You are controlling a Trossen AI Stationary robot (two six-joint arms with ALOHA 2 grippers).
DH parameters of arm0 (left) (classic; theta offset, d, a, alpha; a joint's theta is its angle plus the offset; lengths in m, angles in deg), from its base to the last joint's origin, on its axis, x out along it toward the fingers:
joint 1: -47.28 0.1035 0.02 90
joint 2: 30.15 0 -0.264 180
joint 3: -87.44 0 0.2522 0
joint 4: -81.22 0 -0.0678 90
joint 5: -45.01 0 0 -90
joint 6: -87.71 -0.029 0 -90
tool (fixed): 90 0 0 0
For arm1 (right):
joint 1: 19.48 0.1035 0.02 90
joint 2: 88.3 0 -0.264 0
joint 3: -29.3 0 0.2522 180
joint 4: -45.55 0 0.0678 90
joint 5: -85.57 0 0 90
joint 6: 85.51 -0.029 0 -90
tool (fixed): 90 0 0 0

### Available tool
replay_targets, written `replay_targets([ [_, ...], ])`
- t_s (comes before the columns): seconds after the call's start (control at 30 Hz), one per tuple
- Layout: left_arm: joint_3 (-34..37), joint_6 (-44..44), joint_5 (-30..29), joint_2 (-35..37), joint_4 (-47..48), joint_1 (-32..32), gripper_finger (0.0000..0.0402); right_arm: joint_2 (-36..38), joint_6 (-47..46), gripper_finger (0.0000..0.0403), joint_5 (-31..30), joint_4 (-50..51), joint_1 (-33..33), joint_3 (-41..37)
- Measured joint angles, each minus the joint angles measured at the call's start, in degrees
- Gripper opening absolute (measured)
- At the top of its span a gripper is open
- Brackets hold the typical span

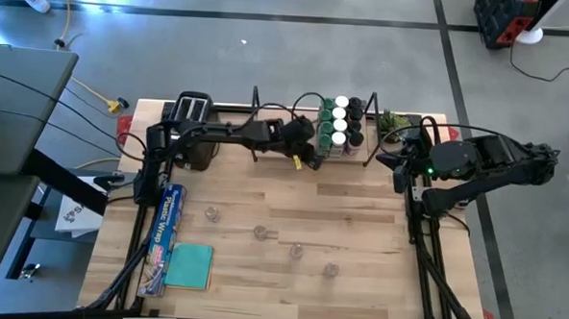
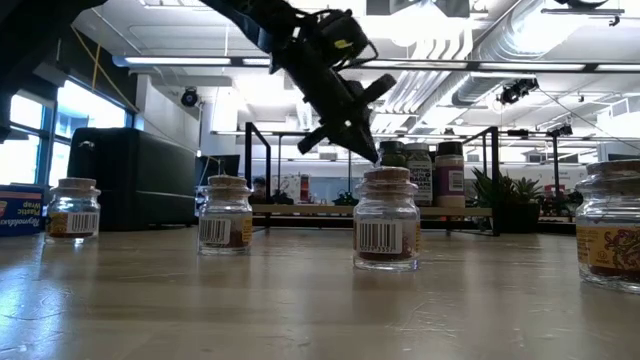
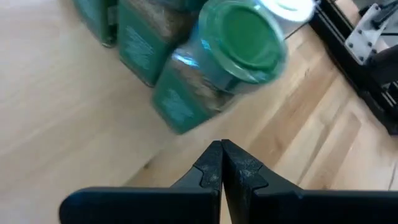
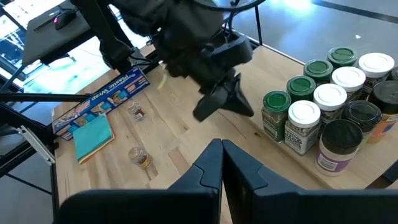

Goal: Shelf spices
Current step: Adjust the green spice bottles on the shelf

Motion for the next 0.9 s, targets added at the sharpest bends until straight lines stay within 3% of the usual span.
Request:
replay_targets([
  [0.17,0.00,2.69,-2.75,-0.87,-3.67,-0.63,0.0000,-0.02,0.42,0.0004,-0.04,0.05,0.01,0.00],
  [0.43,0.00,2.68,-1.73,-1.53,-6.11,-0.15,0.0000,-0.02,0.44,0.0004,-0.24,0.05,0.00,0.00],
  [0.67,0.00,1.35,2.88,-0.40,-2.63,-0.45,0.0000,0.00,0.86,0.0004,-0.22,0.05,0.00,0.00],
  [0.9,0.00,0.48,1.91,0.81,1.45,3.94,0.0000,-0.02,0.83,0.0004,0.44,0.05,0.02,0.00],
])
